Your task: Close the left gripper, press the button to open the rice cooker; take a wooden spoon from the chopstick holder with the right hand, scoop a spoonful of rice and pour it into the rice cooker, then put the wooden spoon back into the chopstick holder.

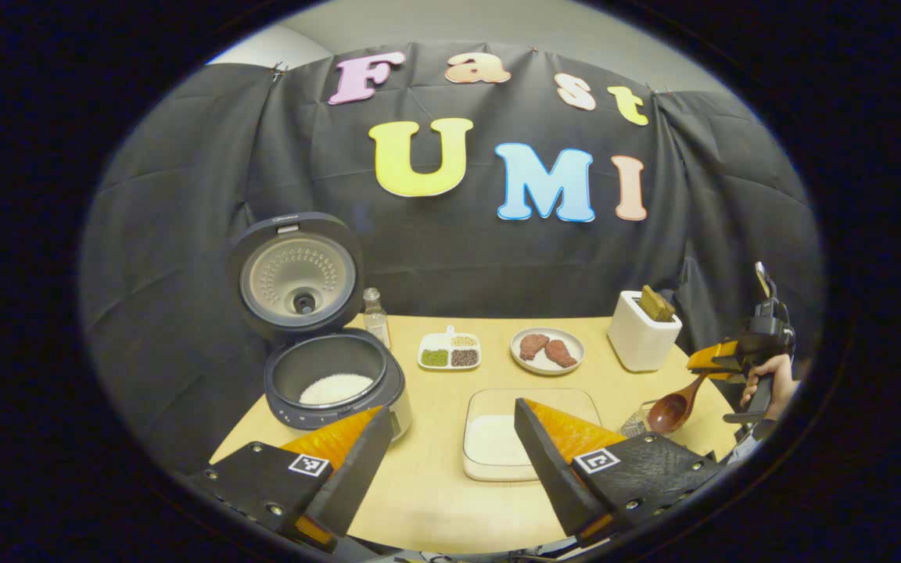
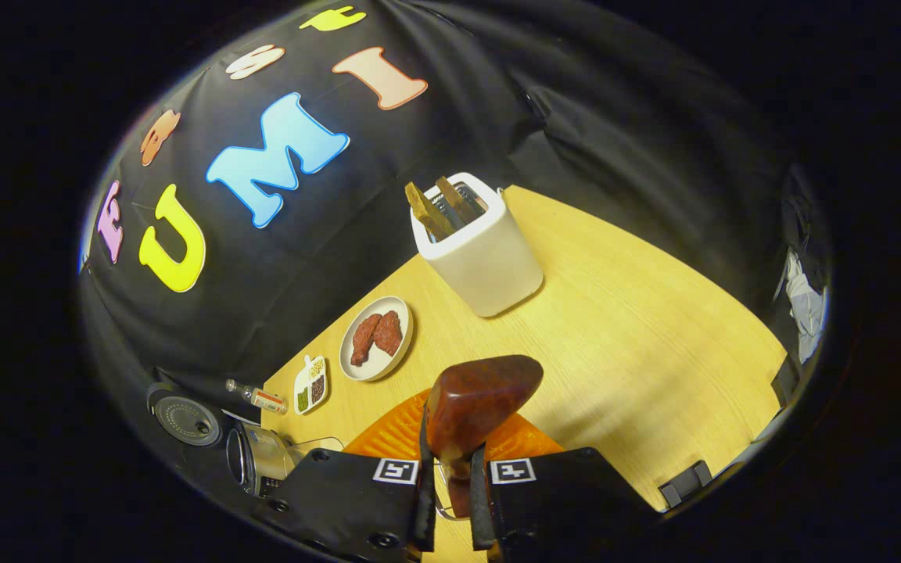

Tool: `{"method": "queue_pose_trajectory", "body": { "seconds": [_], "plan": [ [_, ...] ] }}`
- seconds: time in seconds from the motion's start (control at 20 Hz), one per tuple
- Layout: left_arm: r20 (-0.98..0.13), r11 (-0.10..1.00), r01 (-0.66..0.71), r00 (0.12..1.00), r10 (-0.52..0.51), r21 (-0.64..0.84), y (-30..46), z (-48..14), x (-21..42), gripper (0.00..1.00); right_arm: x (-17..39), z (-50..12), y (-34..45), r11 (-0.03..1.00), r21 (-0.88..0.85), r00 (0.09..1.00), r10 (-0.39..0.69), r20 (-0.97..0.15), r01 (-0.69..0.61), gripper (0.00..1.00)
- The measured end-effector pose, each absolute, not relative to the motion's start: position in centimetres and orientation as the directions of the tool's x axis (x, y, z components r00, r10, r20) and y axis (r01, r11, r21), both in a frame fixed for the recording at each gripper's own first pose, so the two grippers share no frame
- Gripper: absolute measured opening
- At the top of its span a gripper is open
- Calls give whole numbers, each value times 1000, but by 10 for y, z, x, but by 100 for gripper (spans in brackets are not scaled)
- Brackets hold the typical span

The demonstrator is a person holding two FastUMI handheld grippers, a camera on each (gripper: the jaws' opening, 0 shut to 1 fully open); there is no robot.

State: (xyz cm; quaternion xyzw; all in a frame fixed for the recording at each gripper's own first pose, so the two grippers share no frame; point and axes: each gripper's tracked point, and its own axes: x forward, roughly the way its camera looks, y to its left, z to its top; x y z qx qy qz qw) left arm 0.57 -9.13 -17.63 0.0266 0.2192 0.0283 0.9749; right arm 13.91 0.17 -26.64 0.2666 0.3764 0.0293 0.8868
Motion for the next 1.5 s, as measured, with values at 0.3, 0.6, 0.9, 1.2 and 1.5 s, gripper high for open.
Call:
{"method": "queue_pose_trajectory", "body": {
  "seconds": [0.3,0.6,0.9,1.2,1.5],
  "plan": [
    [-432,983,-166,883,181,72,-82,-181,-40,99,141,-292,13,889,450,721,259,-643,83,18],
    [-451,963,-269,859,242,5,-46,-183,-47,97,126,-295,22,884,463,706,281,-650,74,18],
    [-370,953,-297,881,296,54,11,-140,-6,97,103,-277,11,877,472,722,269,-637,90,96],
    [-238,948,-312,917,319,69,72,-66,52,97,56,-266,-23,954,285,730,129,-671,93,98],
    [-166,924,-370,910,381,93,135,-18,129,97,14,-228,-13,988,152,774,75,-628,28,98]
  ]
}}
